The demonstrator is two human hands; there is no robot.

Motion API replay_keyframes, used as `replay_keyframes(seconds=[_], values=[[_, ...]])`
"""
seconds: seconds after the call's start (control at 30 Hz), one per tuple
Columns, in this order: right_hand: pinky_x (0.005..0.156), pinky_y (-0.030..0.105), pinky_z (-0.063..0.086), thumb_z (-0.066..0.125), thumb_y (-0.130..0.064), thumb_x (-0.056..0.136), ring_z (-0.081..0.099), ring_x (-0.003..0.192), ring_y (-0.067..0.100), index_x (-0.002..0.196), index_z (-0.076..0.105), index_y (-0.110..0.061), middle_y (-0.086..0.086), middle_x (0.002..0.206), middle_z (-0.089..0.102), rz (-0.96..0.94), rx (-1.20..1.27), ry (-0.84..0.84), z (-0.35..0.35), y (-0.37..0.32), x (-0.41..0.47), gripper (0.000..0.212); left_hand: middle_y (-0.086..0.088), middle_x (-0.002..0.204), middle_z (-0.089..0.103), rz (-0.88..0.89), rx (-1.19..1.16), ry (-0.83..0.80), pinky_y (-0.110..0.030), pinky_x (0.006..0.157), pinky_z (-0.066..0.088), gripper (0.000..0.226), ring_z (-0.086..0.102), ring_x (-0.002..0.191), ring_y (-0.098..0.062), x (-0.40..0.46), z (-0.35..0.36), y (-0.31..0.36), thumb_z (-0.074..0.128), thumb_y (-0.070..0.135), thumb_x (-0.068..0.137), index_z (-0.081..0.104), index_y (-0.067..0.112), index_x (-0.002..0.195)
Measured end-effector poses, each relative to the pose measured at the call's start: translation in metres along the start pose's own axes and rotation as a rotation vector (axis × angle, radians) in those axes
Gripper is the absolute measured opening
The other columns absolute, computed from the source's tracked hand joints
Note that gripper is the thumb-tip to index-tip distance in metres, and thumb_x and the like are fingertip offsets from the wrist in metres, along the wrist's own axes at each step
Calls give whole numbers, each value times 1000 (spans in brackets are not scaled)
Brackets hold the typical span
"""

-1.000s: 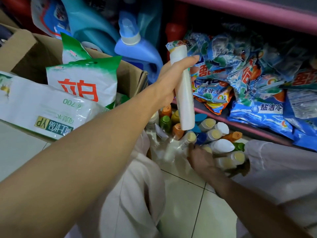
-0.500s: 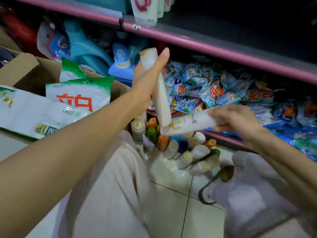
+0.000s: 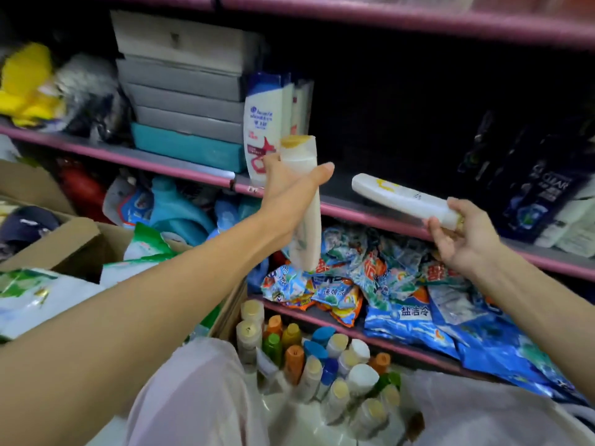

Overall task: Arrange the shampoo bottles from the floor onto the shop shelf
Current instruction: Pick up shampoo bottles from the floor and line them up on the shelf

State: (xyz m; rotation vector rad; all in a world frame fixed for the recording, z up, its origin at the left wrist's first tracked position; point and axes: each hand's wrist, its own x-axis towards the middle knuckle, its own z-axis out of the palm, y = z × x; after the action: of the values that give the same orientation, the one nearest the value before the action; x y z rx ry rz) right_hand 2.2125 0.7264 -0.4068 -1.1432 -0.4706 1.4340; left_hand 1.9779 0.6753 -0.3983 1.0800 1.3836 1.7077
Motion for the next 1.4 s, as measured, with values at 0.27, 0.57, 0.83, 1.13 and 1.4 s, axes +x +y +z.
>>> replay_keyframes(seconds=[0.27, 0.57, 0.83, 1.13, 1.4], values=[[86, 16, 52, 57, -21, 96, 59, 113, 19, 125, 51, -11, 9, 139, 47, 94, 147, 146, 12, 2, 25, 32, 16, 97, 50, 22, 46, -84, -13, 63, 35, 47, 49, 84, 7, -1, 17, 11, 69, 33, 84, 32, 26, 112], [78, 21, 51, 78, -36, 75, 64, 97, 5, 124, 47, -30, -5, 108, 63, -307, -883, -585, 48, 52, -25, 58, 3, 112, 47, 23, 62, -69, -19, 71, 36, 42, 48, 94, -3, 15, 35, 16, 62, 38, 88, 28, 26, 109], [58, 8, 47, 72, -34, 81, 63, 76, -9, 91, 55, -31, -18, 86, 66, -664, -1051, -594, 106, 56, -20, 20, 0, 115, 55, 98, 254, -189, -25, 82, 45, 39, 54, 104, -13, 38, 9, 45, 57, 39, 91, 34, 22, 119], [72, 21, 48, 66, -34, 87, 61, 96, 11, 118, 53, -16, -4, 109, 65, -670, -1068, -560, 151, 43, 32, 37, -1, 152, 31, 442, 756, -391, -10, 103, 32, 64, 38, 133, -14, 88, -29, 84, 52, 3, 92, 26, 19, 148], [65, 15, 45, 67, -30, 88, 60, 85, 6, 116, 54, -13, -2, 107, 66, -632, -1061, -549, 173, 62, 75, 35, -4, 156, 25, 473, 1139, -538, -17, 115, 15, 75, 20, 144, -14, 132, -17, 86, 40, -13, 79, 26, 12, 149]])
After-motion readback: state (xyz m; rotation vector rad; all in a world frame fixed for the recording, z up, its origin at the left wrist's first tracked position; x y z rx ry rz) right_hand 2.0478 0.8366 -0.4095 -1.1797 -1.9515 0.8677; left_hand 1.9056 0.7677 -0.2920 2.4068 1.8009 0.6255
